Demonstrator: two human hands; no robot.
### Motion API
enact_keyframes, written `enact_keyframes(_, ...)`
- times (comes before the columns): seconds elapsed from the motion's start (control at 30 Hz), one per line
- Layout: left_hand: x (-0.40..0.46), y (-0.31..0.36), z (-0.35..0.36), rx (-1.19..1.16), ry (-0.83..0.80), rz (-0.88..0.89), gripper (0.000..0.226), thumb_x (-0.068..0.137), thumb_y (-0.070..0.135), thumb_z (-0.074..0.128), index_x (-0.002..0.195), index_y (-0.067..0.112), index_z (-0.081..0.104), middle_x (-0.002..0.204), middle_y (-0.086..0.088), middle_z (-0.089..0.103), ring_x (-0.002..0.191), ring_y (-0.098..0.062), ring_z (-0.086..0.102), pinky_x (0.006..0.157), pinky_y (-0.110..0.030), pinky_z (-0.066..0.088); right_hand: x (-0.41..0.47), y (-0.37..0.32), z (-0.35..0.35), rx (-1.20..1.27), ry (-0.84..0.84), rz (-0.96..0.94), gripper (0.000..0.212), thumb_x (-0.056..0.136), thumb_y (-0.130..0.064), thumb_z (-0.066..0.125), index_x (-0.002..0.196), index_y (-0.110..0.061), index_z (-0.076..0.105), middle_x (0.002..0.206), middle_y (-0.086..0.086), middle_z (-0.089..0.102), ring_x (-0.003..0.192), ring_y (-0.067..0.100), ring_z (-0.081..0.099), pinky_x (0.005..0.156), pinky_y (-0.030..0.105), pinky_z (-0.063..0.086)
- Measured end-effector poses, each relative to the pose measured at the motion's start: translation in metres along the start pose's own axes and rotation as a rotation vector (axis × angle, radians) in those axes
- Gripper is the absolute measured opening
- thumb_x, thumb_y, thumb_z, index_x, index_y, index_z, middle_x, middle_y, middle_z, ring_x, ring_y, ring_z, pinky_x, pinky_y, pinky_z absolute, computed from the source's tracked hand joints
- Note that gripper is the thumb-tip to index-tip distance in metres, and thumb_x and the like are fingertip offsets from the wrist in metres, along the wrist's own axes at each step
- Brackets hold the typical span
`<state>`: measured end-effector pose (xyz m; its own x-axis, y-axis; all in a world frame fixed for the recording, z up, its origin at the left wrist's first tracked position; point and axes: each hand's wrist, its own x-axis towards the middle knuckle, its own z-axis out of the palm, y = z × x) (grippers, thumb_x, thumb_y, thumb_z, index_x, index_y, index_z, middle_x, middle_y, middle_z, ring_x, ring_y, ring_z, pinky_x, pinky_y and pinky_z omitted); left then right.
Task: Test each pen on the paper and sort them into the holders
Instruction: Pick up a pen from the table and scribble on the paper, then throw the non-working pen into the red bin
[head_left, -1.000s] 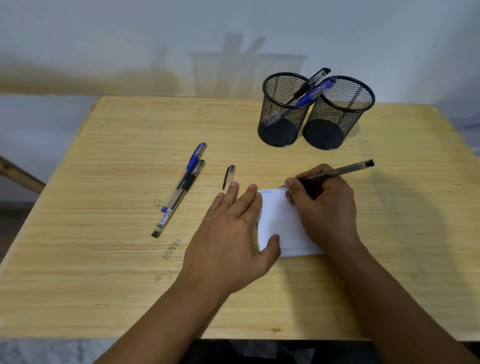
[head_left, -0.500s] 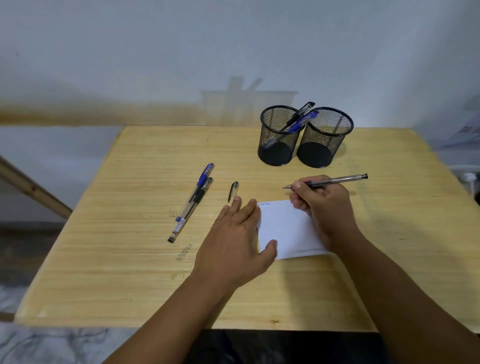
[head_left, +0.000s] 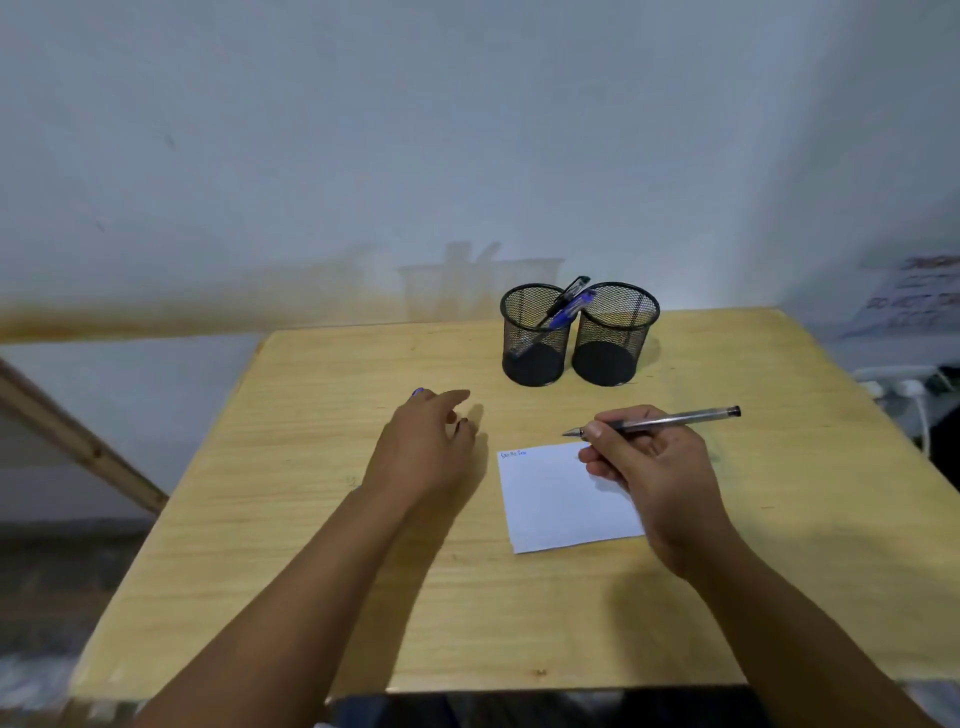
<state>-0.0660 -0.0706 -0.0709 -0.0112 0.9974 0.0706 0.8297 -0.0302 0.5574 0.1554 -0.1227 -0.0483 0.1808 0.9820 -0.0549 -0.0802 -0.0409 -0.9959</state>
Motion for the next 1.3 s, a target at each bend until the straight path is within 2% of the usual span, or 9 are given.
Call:
enact_keyframes(0.07,0.008,0.003,0.0,0.045,-0.06,-0.043,0.034,0.091,0.031,0.056,0.125,0.033,0.063,0.104,-0.001,0.062,0.101,-0.019,0.059,0.084,-0.026,0.043,-0.007,0.001,-0.004,-0.004,0.003,0.004,0.005,0.087,-0.006,0.069,0.092,-0.005,0.068,0.075,0.011,0.075,0.072,0.024,0.073,0.068,0.028,0.059)
enact_keyframes(0.13,0.011,0.006,0.001,0.087,-0.063,-0.046,0.014,0.09,0.029,0.054,0.088,0.031,0.068,0.086,-0.006,0.067,0.088,-0.025,0.062,0.084,-0.028,0.047,-0.011,0.002,-0.008,-0.007,0.006,0.019,0.004,0.087,-0.006,0.069,0.091,-0.006,0.068,0.076,0.011,0.075,0.072,0.024,0.073,0.069,0.03,0.058)
enact_keyframes(0.17,0.011,0.008,0.001,0.11,-0.052,-0.043,0.019,0.09,0.028,0.054,0.08,0.022,0.068,0.078,-0.006,0.068,0.081,-0.026,0.062,0.082,-0.029,0.049,-0.013,0.002,-0.011,-0.004,0.01,0.028,0.004,0.088,-0.006,0.069,0.091,-0.006,0.068,0.077,0.01,0.075,0.072,0.023,0.073,0.069,0.03,0.057)
enact_keyframes(0.4,0.008,0.017,-0.001,-0.075,0.038,-0.067,0.011,0.086,0.031,0.064,0.094,0.035,0.071,0.085,0.017,0.071,0.08,-0.01,0.064,0.069,-0.028,0.052,-0.026,-0.002,-0.026,-0.039,0.035,-0.011,0.007,0.085,0.001,0.069,0.09,-0.004,0.067,0.076,0.008,0.076,0.072,0.023,0.073,0.067,0.028,0.059)
enact_keyframes(0.5,-0.007,0.038,-0.006,-0.42,0.099,-0.111,0.01,0.084,0.022,0.072,0.09,0.029,0.074,0.079,0.01,0.074,0.067,-0.002,0.066,0.067,-0.025,0.049,-0.032,-0.005,-0.032,-0.098,0.022,-0.05,0.012,0.082,0.002,0.071,0.087,-0.009,0.07,0.08,0.006,0.077,0.076,0.021,0.074,0.073,0.035,0.058)
enact_keyframes(0.7,-0.039,0.077,-0.004,-1.045,-0.003,-0.284,0.013,0.085,0.012,0.074,0.098,0.014,0.072,0.082,-0.005,0.076,0.079,-0.018,0.072,0.073,-0.03,0.055,-0.041,-0.017,-0.042,-0.029,0.084,-0.094,0.021,0.081,0.002,0.07,0.08,-0.018,0.074,0.083,0.008,0.077,0.084,0.024,0.074,0.083,0.044,0.055)
enact_keyframes(0.83,-0.053,0.095,0.001,-1.297,-0.087,-0.378,0.016,0.083,0.011,0.073,0.099,0.007,0.072,0.083,-0.012,0.074,0.078,-0.017,0.069,0.076,-0.029,0.055,-0.045,-0.027,-0.047,0.001,0.118,-0.182,0.027,0.079,0.006,0.071,0.078,-0.021,0.074,0.084,0.009,0.077,0.084,0.026,0.074,0.081,0.037,0.058)
enact_keyframes(0.93,-0.061,0.107,0.005,-1.367,-0.128,-0.397,0.018,0.08,0.014,0.074,0.096,0.005,0.073,0.085,-0.012,0.074,0.078,-0.015,0.069,0.071,-0.023,0.056,-0.047,-0.03,-0.049,-0.002,0.122,-0.246,0.03,0.076,0.009,0.073,0.077,-0.021,0.073,0.082,0.007,0.077,0.081,0.02,0.074,0.073,0.024,0.057)
enact_keyframes(1.3,-0.077,0.123,0.015,-1.362,-0.184,-0.375,0.02,0.066,0.021,0.078,0.083,0.009,0.077,0.081,-0.013,0.073,0.076,-0.017,0.07,0.069,-0.023,0.055,-0.048,-0.026,-0.055,-0.045,0.129,-0.282,0.028,0.071,0.004,0.079,0.077,-0.023,0.075,0.08,-0.004,0.076,0.072,0.006,0.071,0.065,0.014,0.052)
